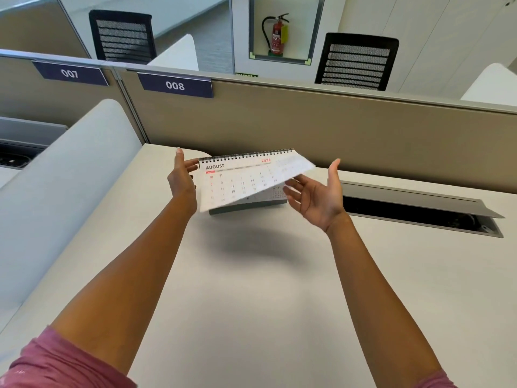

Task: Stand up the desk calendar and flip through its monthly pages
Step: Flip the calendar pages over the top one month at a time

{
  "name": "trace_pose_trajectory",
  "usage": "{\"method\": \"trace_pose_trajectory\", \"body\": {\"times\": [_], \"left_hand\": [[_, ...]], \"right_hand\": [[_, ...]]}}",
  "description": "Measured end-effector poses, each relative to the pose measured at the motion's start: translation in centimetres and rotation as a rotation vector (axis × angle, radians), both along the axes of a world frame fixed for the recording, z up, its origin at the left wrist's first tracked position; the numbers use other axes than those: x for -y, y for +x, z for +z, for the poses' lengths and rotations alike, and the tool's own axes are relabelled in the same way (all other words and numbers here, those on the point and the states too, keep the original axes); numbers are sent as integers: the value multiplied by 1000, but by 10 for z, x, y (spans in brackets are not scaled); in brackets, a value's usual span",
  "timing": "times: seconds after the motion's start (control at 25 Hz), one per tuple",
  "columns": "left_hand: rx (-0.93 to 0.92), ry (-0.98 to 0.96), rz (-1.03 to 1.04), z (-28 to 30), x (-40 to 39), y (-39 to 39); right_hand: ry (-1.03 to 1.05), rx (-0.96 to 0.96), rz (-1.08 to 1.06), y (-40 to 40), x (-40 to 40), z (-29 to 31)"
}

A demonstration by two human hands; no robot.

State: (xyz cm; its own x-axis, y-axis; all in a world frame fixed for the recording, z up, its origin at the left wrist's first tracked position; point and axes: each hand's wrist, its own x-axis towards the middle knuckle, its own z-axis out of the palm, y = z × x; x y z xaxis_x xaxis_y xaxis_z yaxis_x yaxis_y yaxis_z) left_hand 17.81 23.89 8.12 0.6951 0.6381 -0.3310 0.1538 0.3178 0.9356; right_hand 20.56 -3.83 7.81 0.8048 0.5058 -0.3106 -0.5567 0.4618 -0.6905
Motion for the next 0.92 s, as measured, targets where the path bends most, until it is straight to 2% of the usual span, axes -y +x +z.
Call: {"method": "trace_pose_trajectory", "body": {"times": [0.16,0.44,0.6,0.8,0.92], "left_hand": [[38,-32,15,2,5,-2],[57,-38,32,-1,7,4],[41,22,40,-6,9,7],[-6,86,63,-8,10,8],[-13,87,75,-9,9,8]], "right_hand": [[45,83,0,17,-8,30],[-107,178,-50,46,-20,48],[-272,237,-182,52,-21,34],[-487,211,-351,46,-19,-1],[-680,219,-391,43,-24,-25]]}}
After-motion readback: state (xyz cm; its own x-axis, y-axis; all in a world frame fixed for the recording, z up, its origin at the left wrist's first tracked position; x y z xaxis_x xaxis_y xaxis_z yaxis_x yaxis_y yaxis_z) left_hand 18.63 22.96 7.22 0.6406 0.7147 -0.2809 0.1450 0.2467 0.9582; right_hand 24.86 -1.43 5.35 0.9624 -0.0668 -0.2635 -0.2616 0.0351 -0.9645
